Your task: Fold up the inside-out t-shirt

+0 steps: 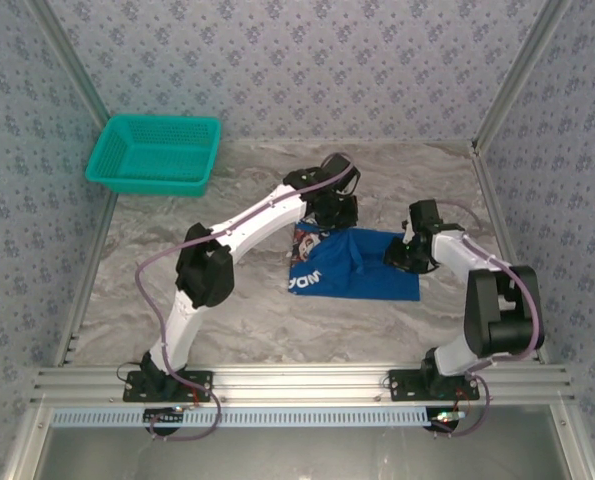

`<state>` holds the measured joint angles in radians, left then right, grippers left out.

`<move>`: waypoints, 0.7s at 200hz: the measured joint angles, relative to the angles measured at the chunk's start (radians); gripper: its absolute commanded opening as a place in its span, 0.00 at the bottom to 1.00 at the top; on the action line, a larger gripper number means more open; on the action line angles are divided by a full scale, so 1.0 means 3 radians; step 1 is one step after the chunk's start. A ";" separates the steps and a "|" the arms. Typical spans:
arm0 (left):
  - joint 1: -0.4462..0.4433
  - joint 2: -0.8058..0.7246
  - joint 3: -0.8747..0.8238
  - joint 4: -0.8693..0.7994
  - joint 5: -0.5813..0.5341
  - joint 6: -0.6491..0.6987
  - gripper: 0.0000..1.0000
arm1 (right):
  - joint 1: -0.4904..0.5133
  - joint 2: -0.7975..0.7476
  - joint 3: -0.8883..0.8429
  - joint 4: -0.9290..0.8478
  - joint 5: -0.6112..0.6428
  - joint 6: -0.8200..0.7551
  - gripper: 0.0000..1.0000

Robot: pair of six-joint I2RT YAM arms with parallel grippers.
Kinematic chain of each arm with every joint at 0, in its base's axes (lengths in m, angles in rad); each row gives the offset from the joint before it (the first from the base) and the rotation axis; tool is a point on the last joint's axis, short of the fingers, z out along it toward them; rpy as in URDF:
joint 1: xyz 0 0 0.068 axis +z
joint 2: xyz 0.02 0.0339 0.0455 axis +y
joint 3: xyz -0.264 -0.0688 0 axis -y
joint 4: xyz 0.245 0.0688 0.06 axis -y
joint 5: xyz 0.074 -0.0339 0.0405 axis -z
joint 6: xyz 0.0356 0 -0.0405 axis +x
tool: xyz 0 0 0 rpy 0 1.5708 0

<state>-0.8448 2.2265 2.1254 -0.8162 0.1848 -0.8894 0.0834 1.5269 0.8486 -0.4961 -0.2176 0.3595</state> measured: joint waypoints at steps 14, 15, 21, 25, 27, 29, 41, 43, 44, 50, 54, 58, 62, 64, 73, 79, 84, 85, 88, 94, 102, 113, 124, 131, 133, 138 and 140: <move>0.0001 -0.0042 0.0001 0.0001 0.0061 0.0000 0.00 | -0.0001 0.0121 0.0005 0.0050 -0.0013 0.0010 0.29; 0.0001 -0.0045 0.0001 0.0001 0.0067 -0.0001 0.00 | -0.0001 0.0131 0.0005 0.0052 -0.0014 0.0011 0.29; -0.0001 -0.0060 0.0004 0.0001 0.0090 -0.0001 0.00 | -0.0001 0.0165 0.0005 0.0069 -0.0022 0.0013 0.29; -0.0001 -0.0067 0.0005 0.0001 0.0103 0.0000 0.00 | -0.0001 0.0182 0.0005 0.0076 -0.0023 0.0015 0.29; -0.0004 -0.0070 0.0008 -0.0001 0.0111 -0.0001 0.00 | -0.0001 0.0192 0.0005 0.0080 -0.0023 0.0018 0.29; -0.0005 -0.0074 0.0013 -0.0001 0.0114 -0.0001 0.00 | -0.0001 0.0198 0.0006 0.0081 -0.0023 0.0023 0.29; -0.0011 -0.0081 0.0038 -0.0001 0.0139 -0.0001 0.00 | -0.0001 0.0211 0.0013 0.0097 -0.0027 0.0028 0.28; -0.0014 -0.0081 0.0047 -0.0003 0.0146 -0.0001 0.00 | 0.0000 0.0212 0.0014 0.0099 -0.0028 0.0029 0.28; -0.0014 -0.0081 0.0048 -0.0003 0.0146 -0.0001 0.00 | -0.0001 0.0212 0.0015 0.0099 -0.0028 0.0029 0.28; -0.0018 -0.0081 0.0069 -0.0003 0.0159 -0.0001 0.00 | -0.0001 0.0212 0.0023 0.0104 -0.0036 0.0034 0.28; -0.0020 -0.0081 0.0080 0.0000 0.0169 -0.0003 0.00 | 0.0000 0.0212 0.0028 0.0113 -0.0038 0.0036 0.28; -0.0022 -0.0081 0.0089 0.0000 0.0177 -0.0004 0.00 | 0.0000 0.0212 0.0032 0.0116 -0.0042 0.0036 0.28; -0.0027 -0.0083 0.0098 0.0001 0.0189 -0.0005 0.00 | 0.0000 0.0212 0.0037 0.0120 -0.0047 0.0036 0.28; -0.0027 -0.0084 0.0103 0.0000 0.0193 -0.0005 0.00 | 0.0000 0.0214 0.0039 0.0122 -0.0047 0.0036 0.28; -0.0036 -0.0083 0.0127 0.0001 0.0210 -0.0006 0.00 | 0.0000 0.0215 0.0046 0.0127 -0.0048 0.0036 0.28; -0.0042 -0.0084 0.0141 0.0000 0.0216 -0.0005 0.00 | 0.0003 0.0216 0.0047 0.0132 -0.0048 0.0036 0.27; -0.0046 -0.0084 0.0156 -0.0001 0.0220 -0.0005 0.00 | 0.0003 0.0216 0.0047 0.0136 -0.0048 0.0036 0.27; -0.0047 -0.0083 0.0159 -0.0001 0.0221 -0.0005 0.00 | 0.0003 0.0216 0.0047 0.0136 -0.0048 0.0036 0.27; -0.0050 -0.0084 0.0170 -0.0001 0.0221 -0.0005 0.00 | 0.0003 0.0216 0.0047 0.0136 -0.0048 0.0036 0.27; -0.0058 -0.0083 0.0192 0.0000 0.0221 -0.0006 0.00 | 0.0003 0.0216 0.0047 0.0137 -0.0048 0.0036 0.27; -0.0065 -0.0083 0.0215 0.0000 0.0224 -0.0008 0.00 | 0.0003 0.0219 0.0047 0.0137 -0.0048 0.0036 0.27; -0.0071 -0.0083 0.0243 0.0009 0.0240 -0.0018 0.00 | 0.0003 0.0224 0.0047 0.0137 -0.0048 0.0036 0.27; -0.0072 -0.0083 0.0267 0.0010 0.0261 -0.0034 0.00 | 0.0001 0.0225 0.0047 0.0136 -0.0047 0.0036 0.27; -0.0072 -0.0075 0.0292 0.0009 0.0272 -0.0043 0.00 | 0.0001 0.0225 0.0048 0.0135 -0.0048 0.0034 0.27; -0.0072 -0.0071 0.0303 0.0009 0.0273 -0.0045 0.00 | 0.0001 0.0225 0.0048 0.0136 -0.0048 0.0034 0.27; -0.0072 -0.0061 0.0334 0.0009 0.0275 -0.0046 0.00 | 0.0000 0.0224 0.0051 0.0131 -0.0048 0.0034 0.27; -0.0072 -0.0057 0.0345 0.0009 0.0275 -0.0046 0.00 | -0.0001 0.0224 0.0055 0.0125 -0.0048 0.0034 0.27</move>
<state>-0.8665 2.2093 2.2288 -0.8135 0.2672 -0.9031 0.0830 1.5940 0.8650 -0.4587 -0.2321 0.3698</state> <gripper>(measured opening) 0.044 0.272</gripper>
